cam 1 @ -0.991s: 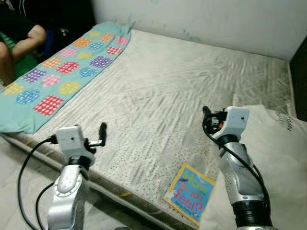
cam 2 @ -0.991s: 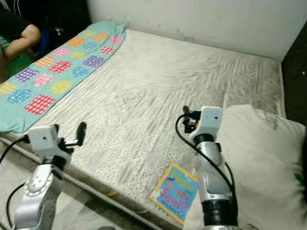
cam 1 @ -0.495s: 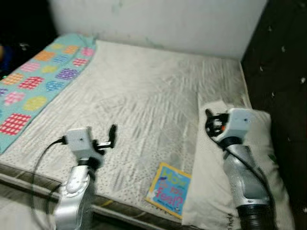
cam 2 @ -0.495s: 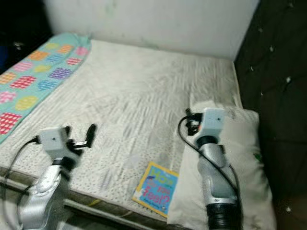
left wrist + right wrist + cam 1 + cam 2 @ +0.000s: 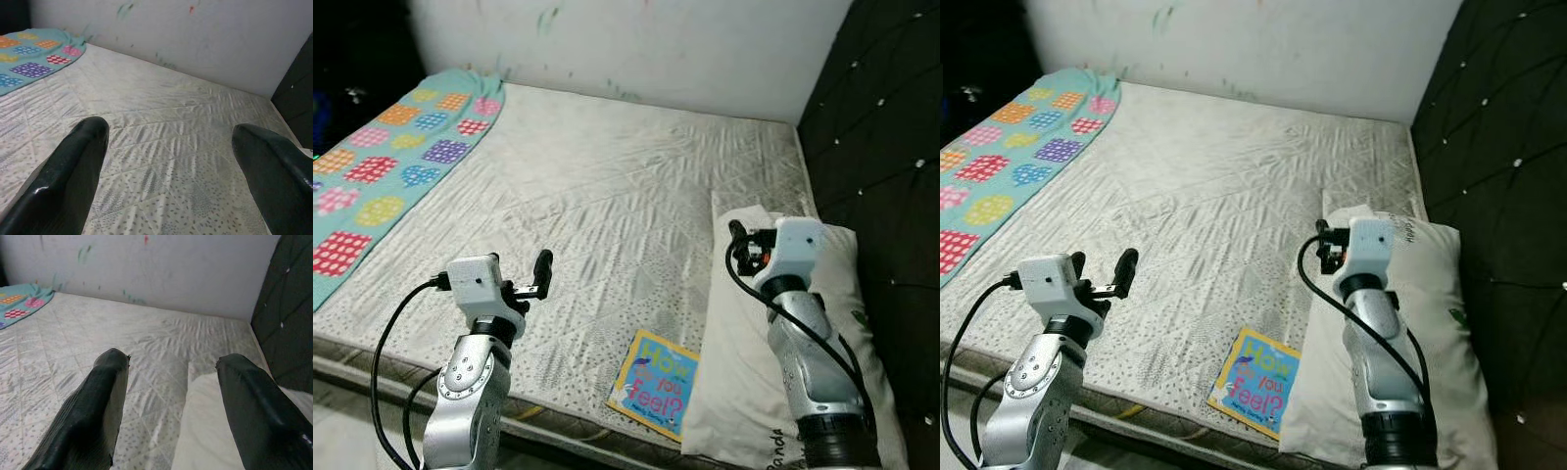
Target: Clean up the room
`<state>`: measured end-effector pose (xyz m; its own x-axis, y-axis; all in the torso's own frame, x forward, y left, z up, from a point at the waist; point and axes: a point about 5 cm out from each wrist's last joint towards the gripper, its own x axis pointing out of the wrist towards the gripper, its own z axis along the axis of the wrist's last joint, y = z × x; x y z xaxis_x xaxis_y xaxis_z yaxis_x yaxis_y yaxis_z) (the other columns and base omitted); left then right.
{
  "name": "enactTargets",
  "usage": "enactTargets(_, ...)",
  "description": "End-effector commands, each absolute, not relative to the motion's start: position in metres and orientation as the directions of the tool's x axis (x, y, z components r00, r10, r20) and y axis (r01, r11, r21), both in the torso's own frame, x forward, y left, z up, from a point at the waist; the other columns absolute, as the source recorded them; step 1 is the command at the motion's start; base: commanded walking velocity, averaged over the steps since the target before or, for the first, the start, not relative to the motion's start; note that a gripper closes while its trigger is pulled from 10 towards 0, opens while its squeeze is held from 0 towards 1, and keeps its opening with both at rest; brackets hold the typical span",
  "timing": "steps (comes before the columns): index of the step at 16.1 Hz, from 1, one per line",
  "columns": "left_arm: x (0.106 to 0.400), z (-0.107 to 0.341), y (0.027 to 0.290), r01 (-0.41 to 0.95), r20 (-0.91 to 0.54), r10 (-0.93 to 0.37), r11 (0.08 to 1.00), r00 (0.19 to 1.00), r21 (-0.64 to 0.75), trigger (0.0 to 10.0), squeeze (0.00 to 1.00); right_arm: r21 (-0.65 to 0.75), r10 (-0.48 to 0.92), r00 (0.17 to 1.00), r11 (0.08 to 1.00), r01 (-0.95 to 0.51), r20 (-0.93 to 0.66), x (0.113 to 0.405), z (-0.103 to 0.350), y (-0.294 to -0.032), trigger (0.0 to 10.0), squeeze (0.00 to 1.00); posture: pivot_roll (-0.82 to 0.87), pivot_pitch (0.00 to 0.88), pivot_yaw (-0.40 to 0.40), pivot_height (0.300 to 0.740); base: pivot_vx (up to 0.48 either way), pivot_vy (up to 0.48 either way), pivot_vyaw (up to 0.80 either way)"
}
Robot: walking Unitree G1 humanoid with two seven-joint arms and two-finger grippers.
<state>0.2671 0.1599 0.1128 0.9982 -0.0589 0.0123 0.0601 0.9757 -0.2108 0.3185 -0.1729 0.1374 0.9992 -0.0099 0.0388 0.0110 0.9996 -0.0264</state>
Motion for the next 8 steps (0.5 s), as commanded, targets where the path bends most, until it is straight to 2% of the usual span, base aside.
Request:
enactTargets(1, 0.2673, 0.1141, 0.1568, 0.081, 0.012, -0.080, 0.975, 0.997, -0.209, 10.0, 0.00, -0.033, -0.016, 0.999, 0.999, 0.017, 0.045, 0.3205, 0.1399, -0.1746, 10.0, 0.00, -0.06, 0.000, -0.017, 0.740, 0.000, 0.000, 0.00)
enactTargets(4, 0.2682, 0.1129, 0.1541, 0.079, 0.002, -0.081, 0.968, 0.997, -0.237, 10.0, 0.00, 0.003, -0.021, 1.000, 1.000, 0.021, 0.024, 0.3207, 0.1369, -0.1729, 10.0, 0.00, -0.06, 0.000, -0.015, 0.740, 0.000, 0.000, 0.00)
enactTargets(8, 0.2699, 0.1138, 0.1519, 0.098, 0.003, -0.100, 0.963, 0.995, -0.252, 10.0, 0.00, 0.011, -0.008, 1.000, 1.000, 0.008, 0.022, 0.3205, 0.1365, -0.1695, 10.0, 0.00, -0.06, 0.000, -0.015, 0.740, 0.000, 0.000, -0.77)
